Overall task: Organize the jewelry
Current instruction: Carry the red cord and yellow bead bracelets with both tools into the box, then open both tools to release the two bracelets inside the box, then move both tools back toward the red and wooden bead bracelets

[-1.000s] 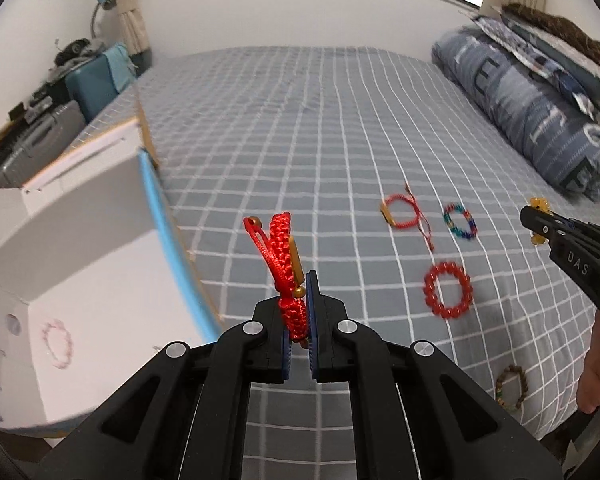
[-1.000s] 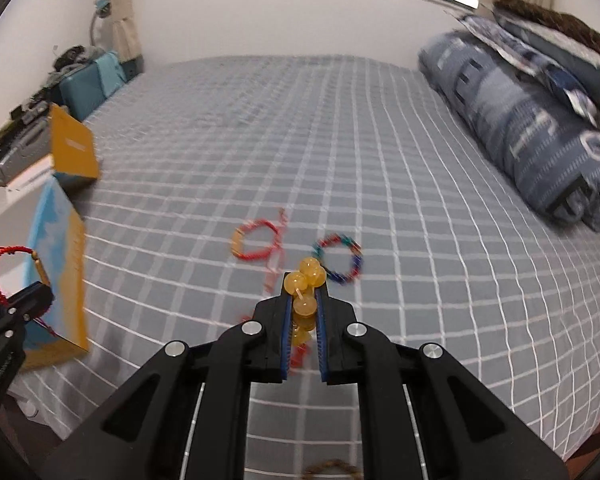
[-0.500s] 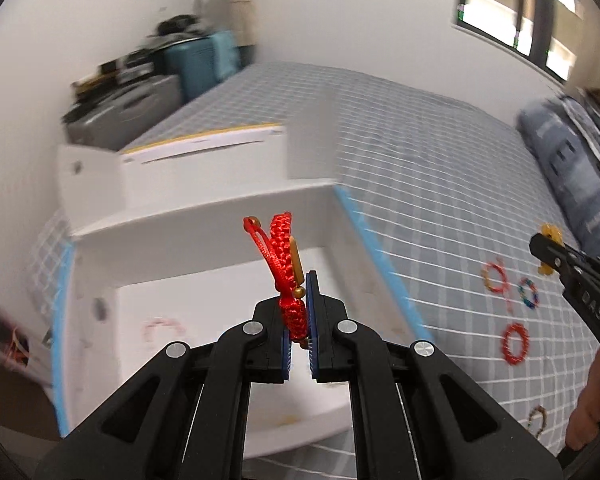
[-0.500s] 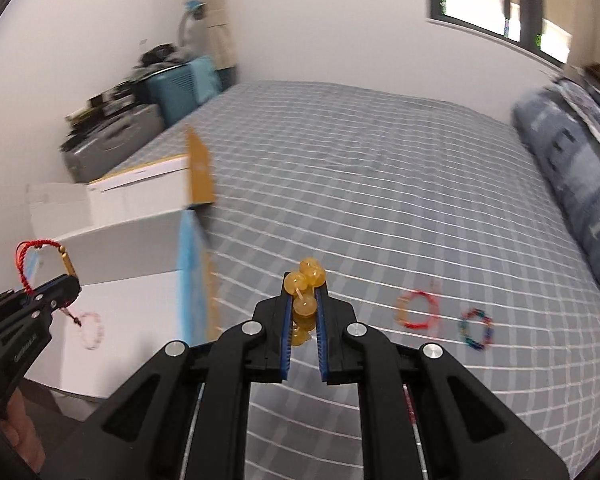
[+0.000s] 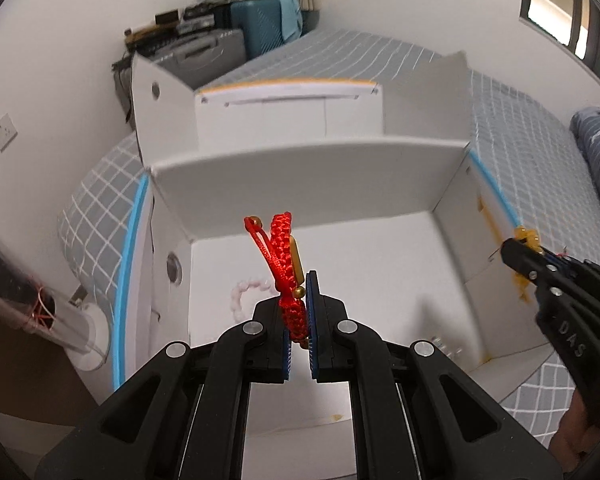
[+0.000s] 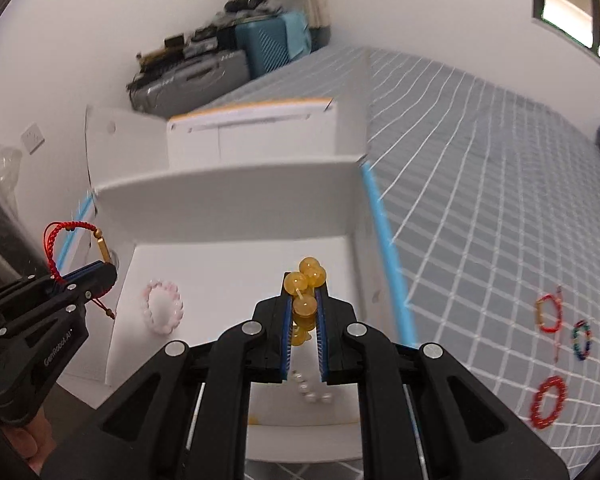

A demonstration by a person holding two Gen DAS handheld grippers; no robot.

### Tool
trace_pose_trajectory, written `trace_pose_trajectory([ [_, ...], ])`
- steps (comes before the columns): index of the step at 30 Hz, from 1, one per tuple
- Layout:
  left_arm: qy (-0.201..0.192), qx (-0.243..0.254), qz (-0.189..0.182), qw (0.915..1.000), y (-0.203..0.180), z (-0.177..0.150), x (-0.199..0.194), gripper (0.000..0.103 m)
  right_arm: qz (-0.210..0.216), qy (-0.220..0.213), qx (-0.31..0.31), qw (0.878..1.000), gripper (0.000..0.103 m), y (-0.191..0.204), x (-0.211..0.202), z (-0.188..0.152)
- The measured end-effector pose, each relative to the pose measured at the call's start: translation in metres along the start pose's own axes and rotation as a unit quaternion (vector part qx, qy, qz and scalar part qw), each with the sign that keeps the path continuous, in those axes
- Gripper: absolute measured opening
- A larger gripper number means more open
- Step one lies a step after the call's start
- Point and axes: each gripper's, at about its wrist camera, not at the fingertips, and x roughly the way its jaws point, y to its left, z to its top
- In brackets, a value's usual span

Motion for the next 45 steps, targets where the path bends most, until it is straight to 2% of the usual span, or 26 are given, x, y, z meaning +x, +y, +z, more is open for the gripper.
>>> trace_pose_trajectory([
  [7, 0.055, -0.015, 0.01, 0.9983, 0.009, -0.015, 0.032, 0.006, -0.006, 0.063, -0.005, 0.998, 0.009, 0.007, 0.037, -0.008],
  [11, 0.071, -0.024, 0.013, 0.9971, 0.013, -0.018, 0.042, 0.006, -0.011, 0.093, -0.005, 0.996, 0.009, 0.008, 0.049, -0.012],
  [18, 0.077, -0.026, 0.017, 0.9966, 0.015, -0.019, 0.047, 0.008, -0.01, 0.105, -0.007, 0.994, 0.009, 0.01, 0.058, -0.019],
  [24, 0.08, -0.031, 0.016, 0.9962, 0.016, -0.02, 0.049, 0.011, -0.001, 0.101, -0.003, 0.995, 0.017, 0.009, 0.056, -0.019],
  [26, 0.076, -0.038, 0.02, 0.9962, 0.018, -0.02, 0.045, 0.028, 0.002, 0.09, 0.0, 0.996, 0.032, 0.009, 0.051, -0.017],
  [27, 0.071, -0.04, 0.022, 0.9965, 0.019, -0.019, 0.042, 0.039, 0.004, 0.085, 0.002, 0.996, 0.036, 0.009, 0.049, -0.017],
  [30, 0.054, -0.041, 0.028, 0.9973, 0.02, -0.017, 0.031, 0.05, 0.008, 0.071, 0.001, 0.997, 0.048, 0.009, 0.04, -0.015],
  [32, 0.044, -0.042, 0.029, 0.9977, 0.02, -0.016, 0.024, 0.063, 0.005, 0.053, 0.003, 0.999, 0.065, 0.009, 0.03, -0.013],
  [35, 0.023, -0.039, 0.047, 0.9979, 0.02, -0.013, 0.015, 0.08, 0.001, 0.036, 0.007, 0.999, 0.082, 0.008, 0.021, -0.009],
  [36, 0.017, -0.039, 0.05, 0.9978, 0.02, -0.013, 0.013, 0.086, -0.004, 0.029, 0.007, 1.0, 0.085, 0.008, 0.017, -0.009],
  [40, 0.002, -0.044, 0.052, 0.9976, 0.022, -0.012, 0.007, 0.095, -0.01, 0.02, 0.008, 1.0, 0.094, 0.005, 0.011, -0.008],
  [45, -0.009, -0.043, 0.05, 0.9978, 0.02, -0.012, 0.003, 0.097, -0.02, 0.01, 0.008, 1.0, 0.095, 0.002, 0.003, -0.009],
])
